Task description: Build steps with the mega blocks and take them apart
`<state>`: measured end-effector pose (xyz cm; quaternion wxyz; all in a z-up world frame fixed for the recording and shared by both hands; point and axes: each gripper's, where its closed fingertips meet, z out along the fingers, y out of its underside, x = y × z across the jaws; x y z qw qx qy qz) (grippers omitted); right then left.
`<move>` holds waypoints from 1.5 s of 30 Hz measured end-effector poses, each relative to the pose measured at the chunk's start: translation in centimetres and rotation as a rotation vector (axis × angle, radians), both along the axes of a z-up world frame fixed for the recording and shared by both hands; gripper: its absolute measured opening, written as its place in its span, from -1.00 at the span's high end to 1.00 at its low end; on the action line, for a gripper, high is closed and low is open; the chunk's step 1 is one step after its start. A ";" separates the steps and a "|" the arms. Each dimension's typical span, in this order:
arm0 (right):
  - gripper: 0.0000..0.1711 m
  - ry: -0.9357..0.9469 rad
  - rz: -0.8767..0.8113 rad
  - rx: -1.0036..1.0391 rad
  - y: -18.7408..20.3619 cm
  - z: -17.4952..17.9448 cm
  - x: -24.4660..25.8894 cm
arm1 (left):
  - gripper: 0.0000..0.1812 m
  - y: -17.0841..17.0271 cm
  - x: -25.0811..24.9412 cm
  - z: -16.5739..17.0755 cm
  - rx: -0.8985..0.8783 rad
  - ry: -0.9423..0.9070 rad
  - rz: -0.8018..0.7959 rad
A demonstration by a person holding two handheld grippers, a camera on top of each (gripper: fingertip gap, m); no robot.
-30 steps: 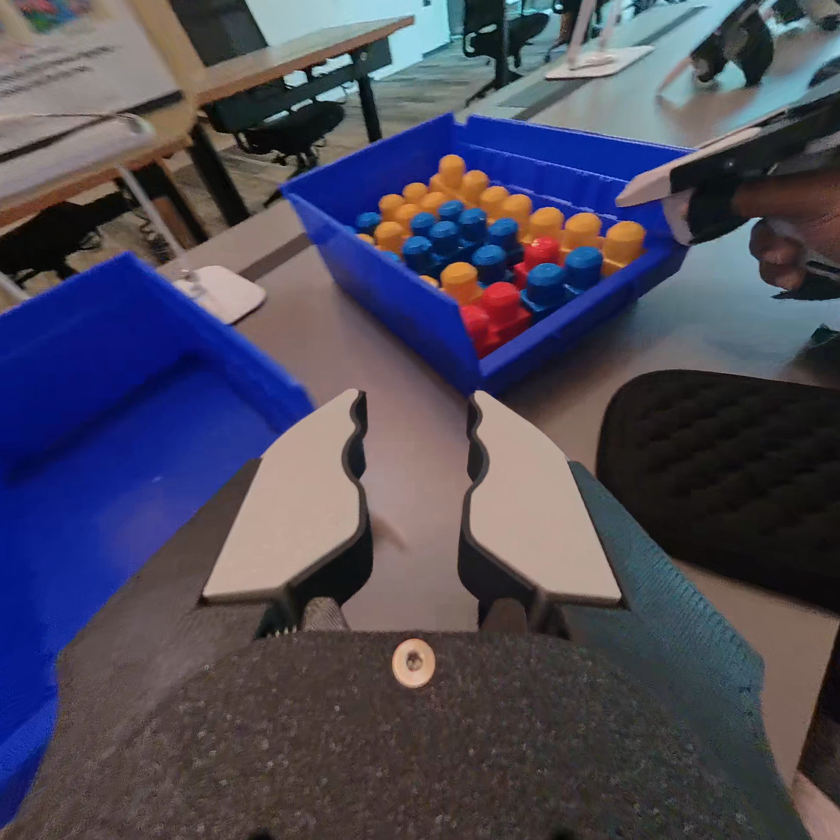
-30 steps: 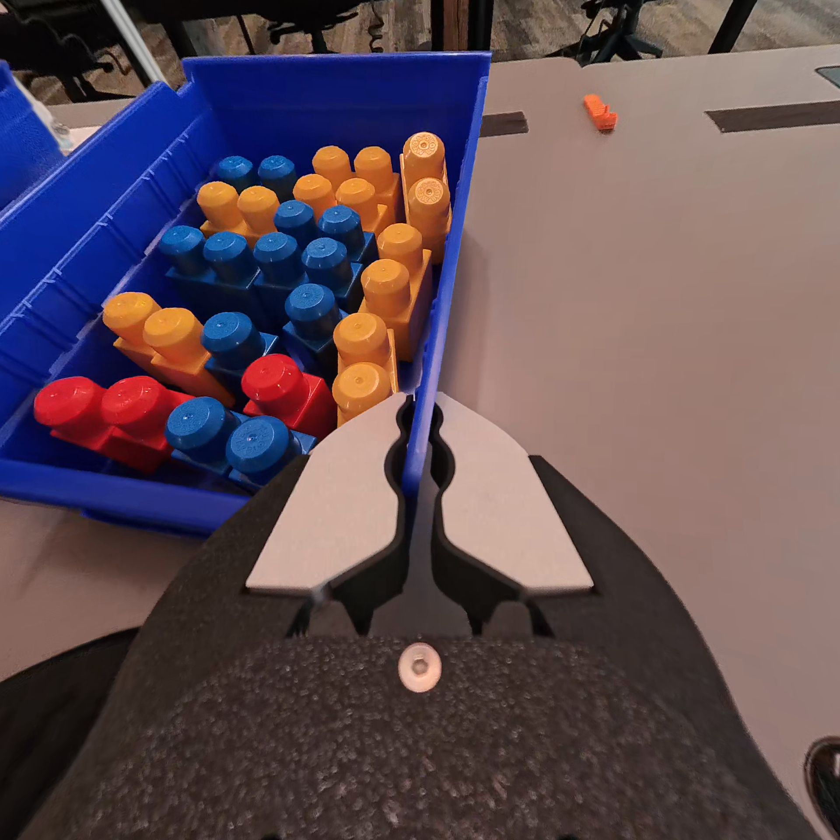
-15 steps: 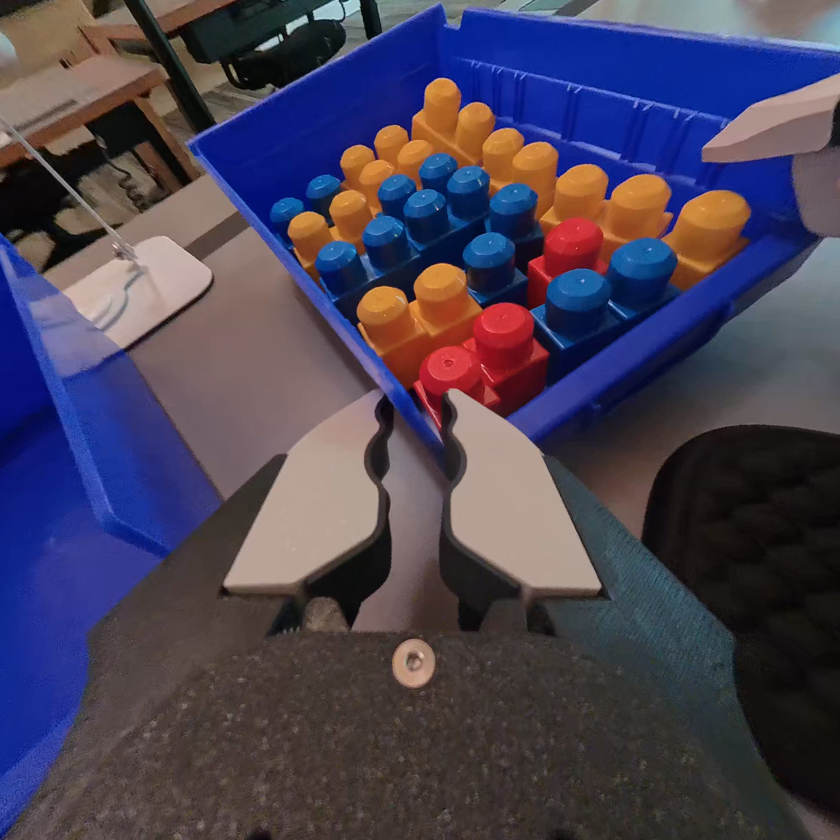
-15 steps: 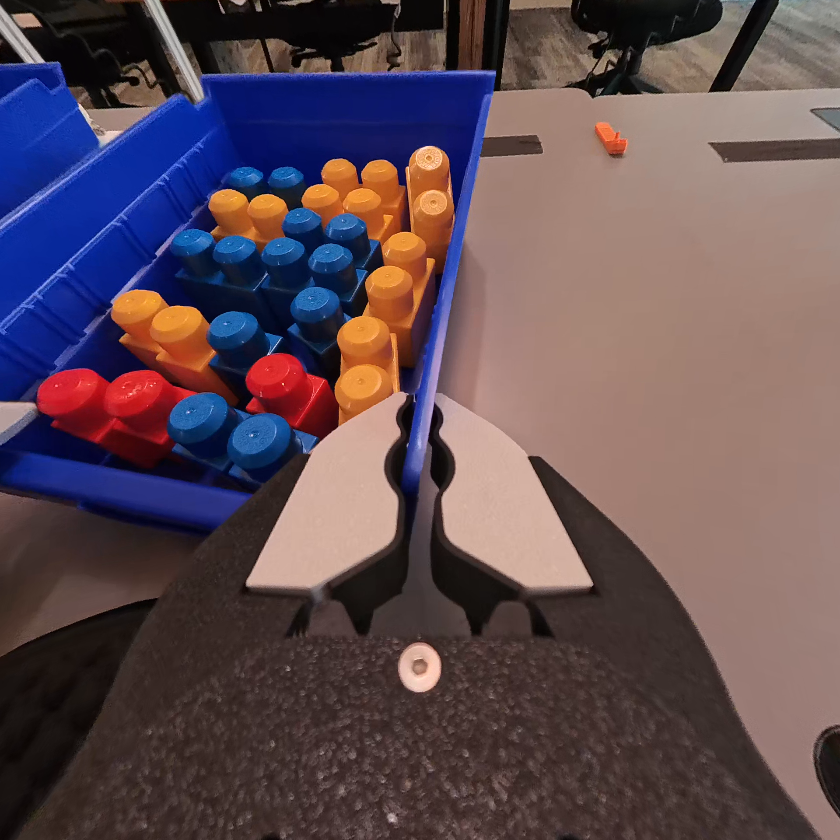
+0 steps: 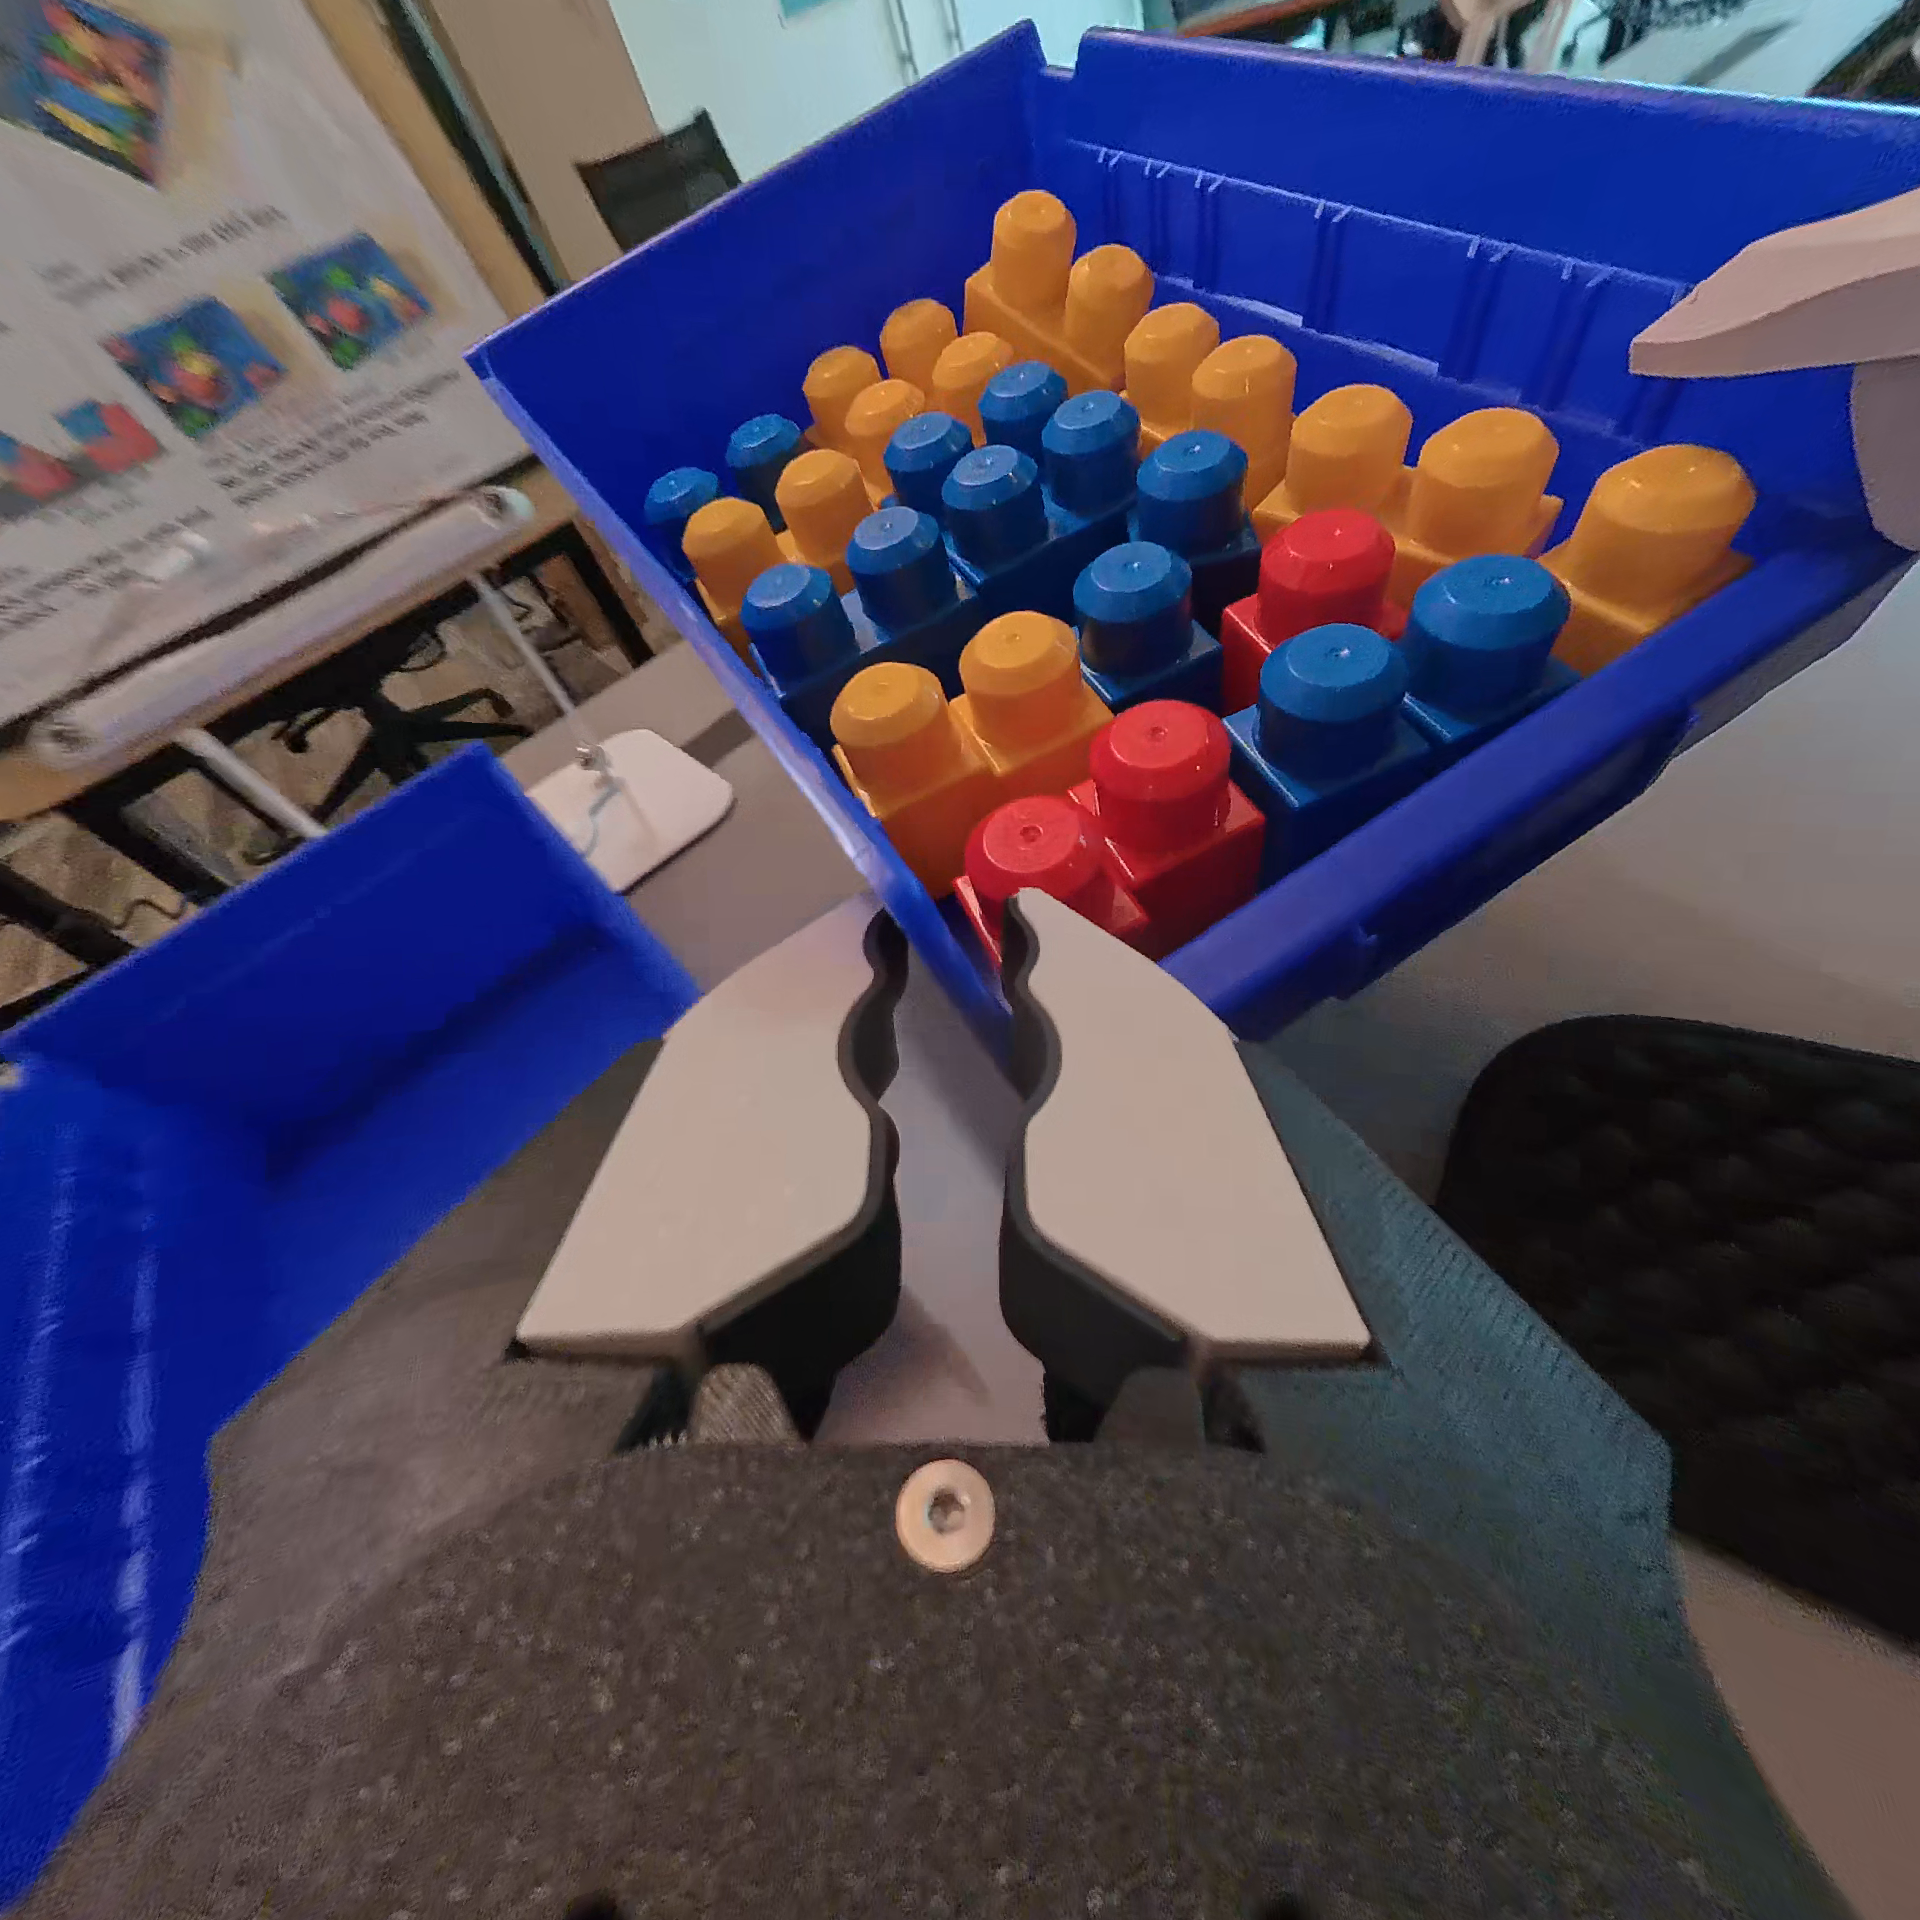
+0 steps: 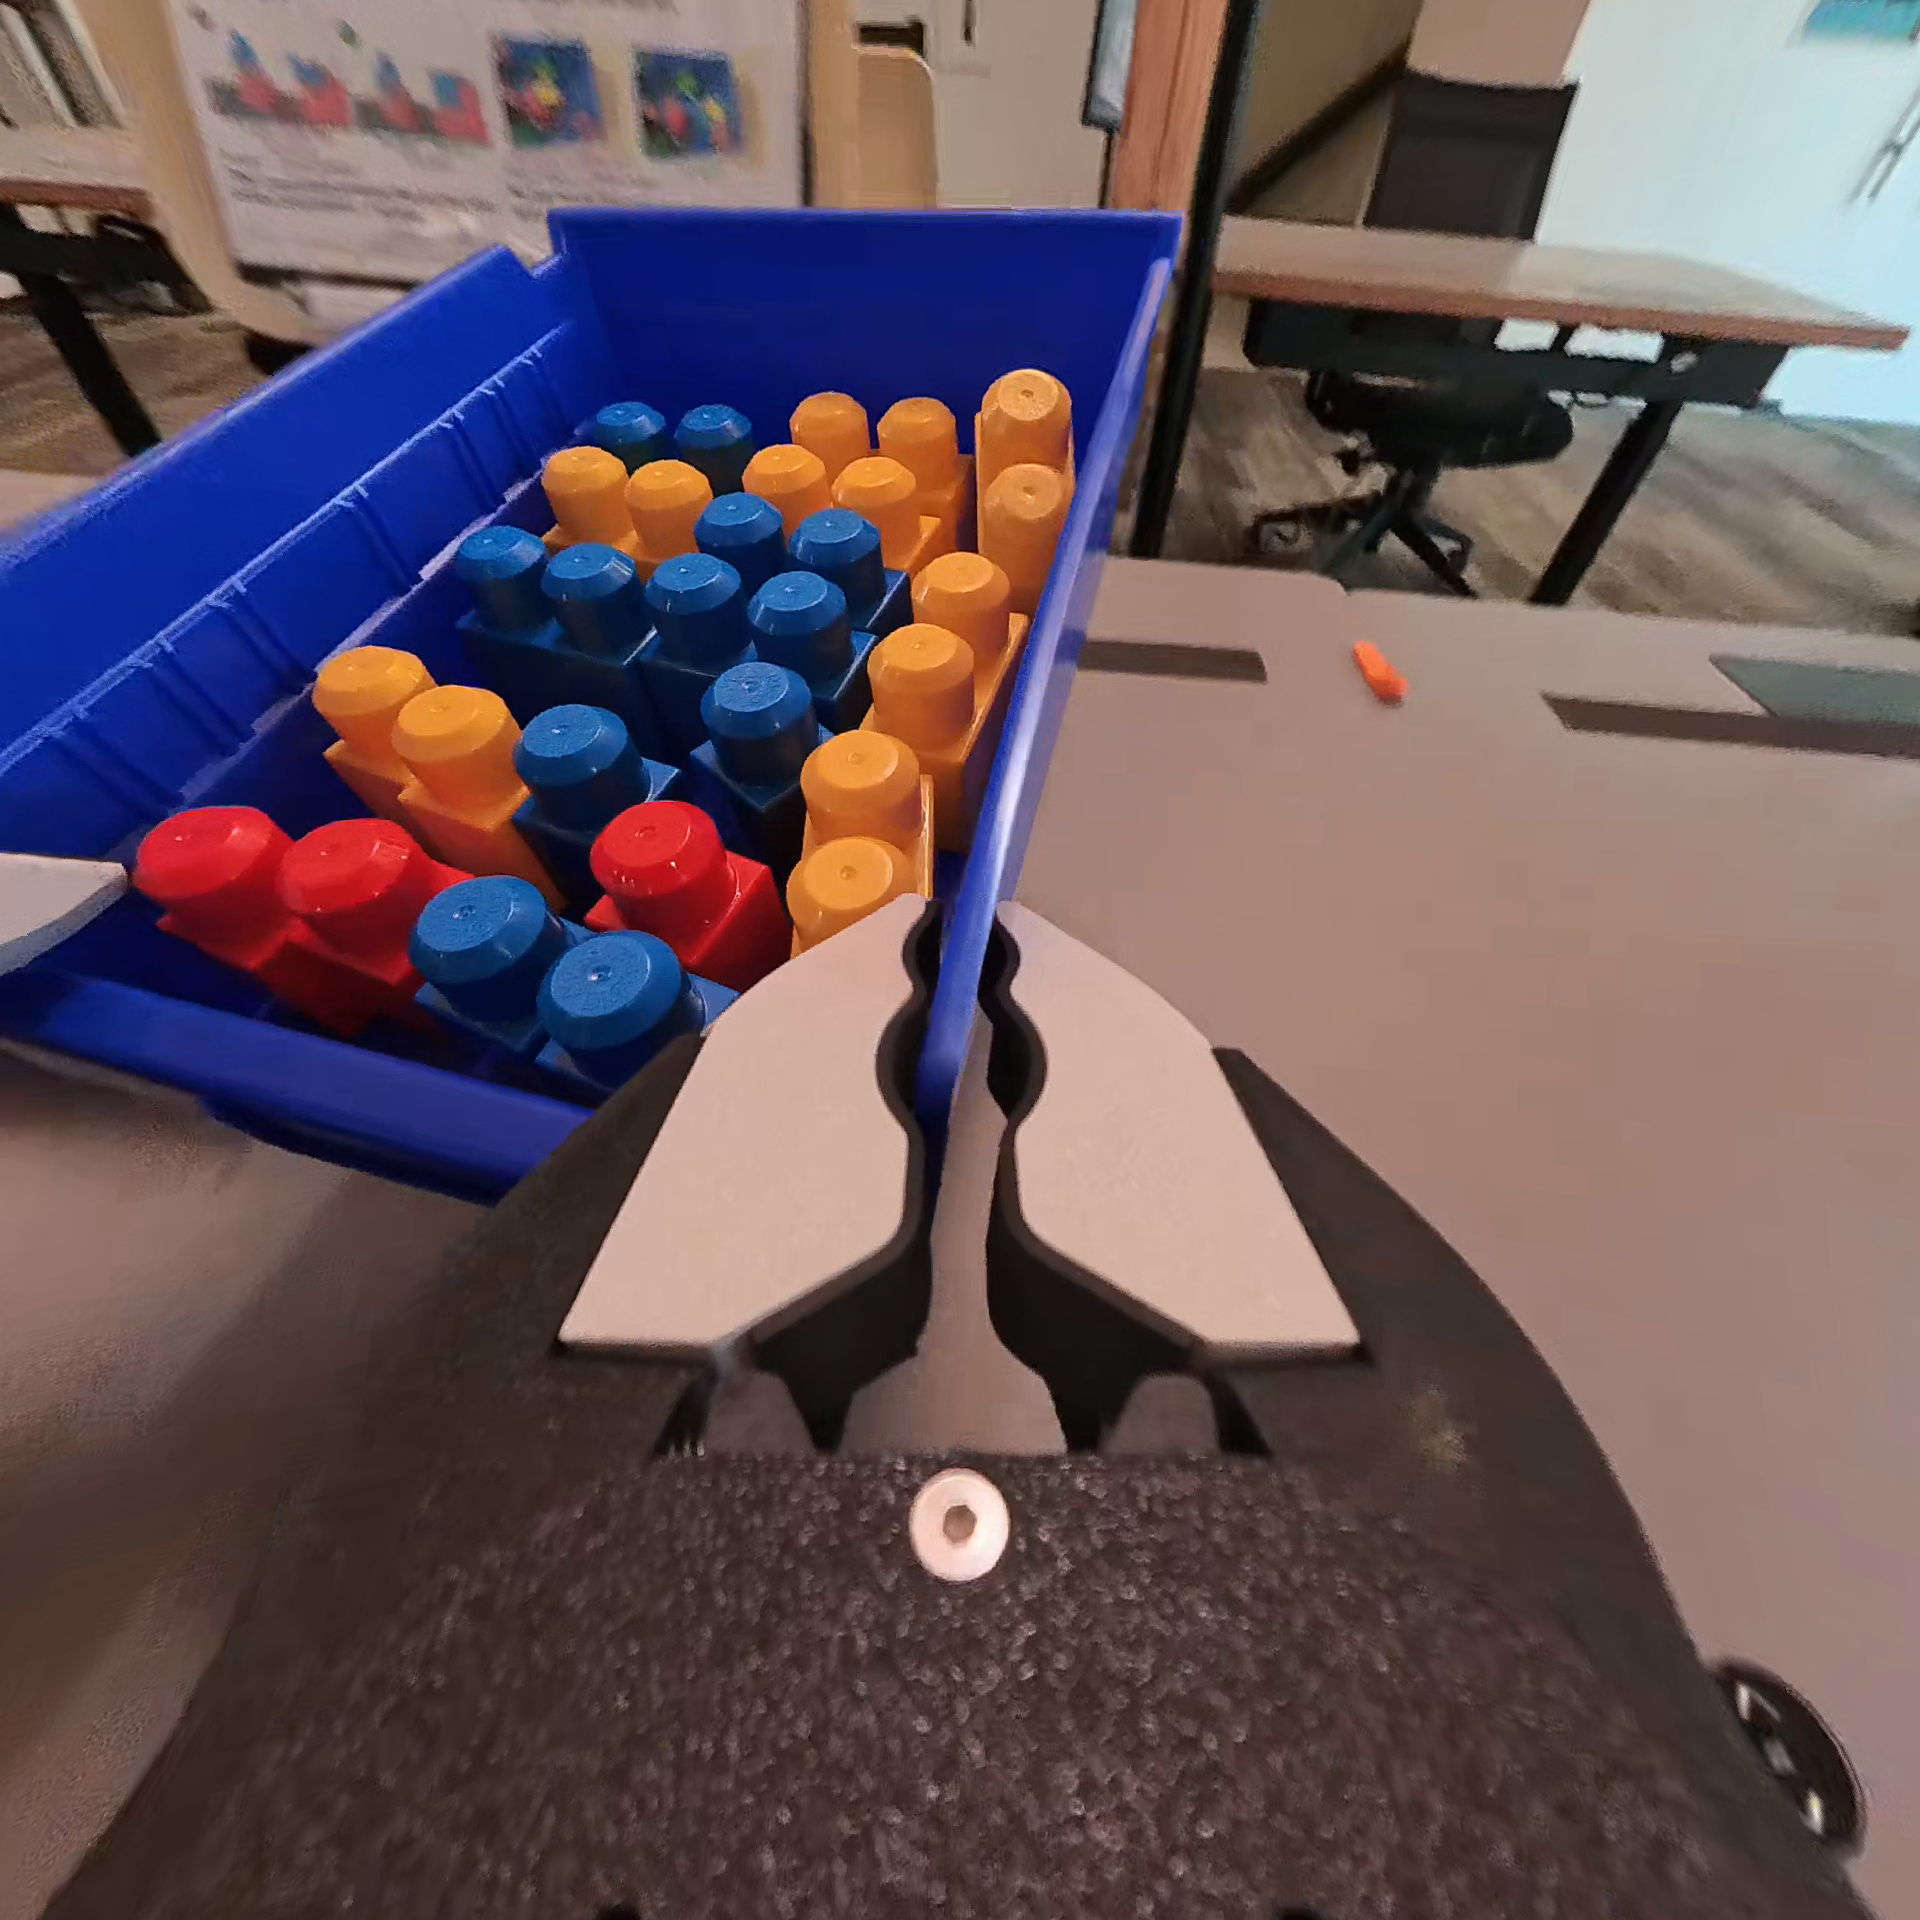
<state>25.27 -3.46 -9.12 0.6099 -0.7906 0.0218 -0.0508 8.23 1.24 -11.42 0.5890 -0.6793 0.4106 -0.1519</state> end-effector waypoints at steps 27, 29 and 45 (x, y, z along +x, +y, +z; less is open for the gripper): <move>0.86 0.155 0.699 -0.062 11.8 2.9 -37.5 | 0.87 1.5 -37.0 6.0 0.004 -0.030 0.702; 0.85 0.195 0.741 -0.108 12.0 1.4 -40.0 | 0.88 1.4 -39.4 5.2 -0.006 0.001 0.737; 0.75 0.117 0.780 -0.226 13.9 -8.1 -49.0 | 0.92 4.5 -49.4 -5.8 -0.185 -0.010 0.834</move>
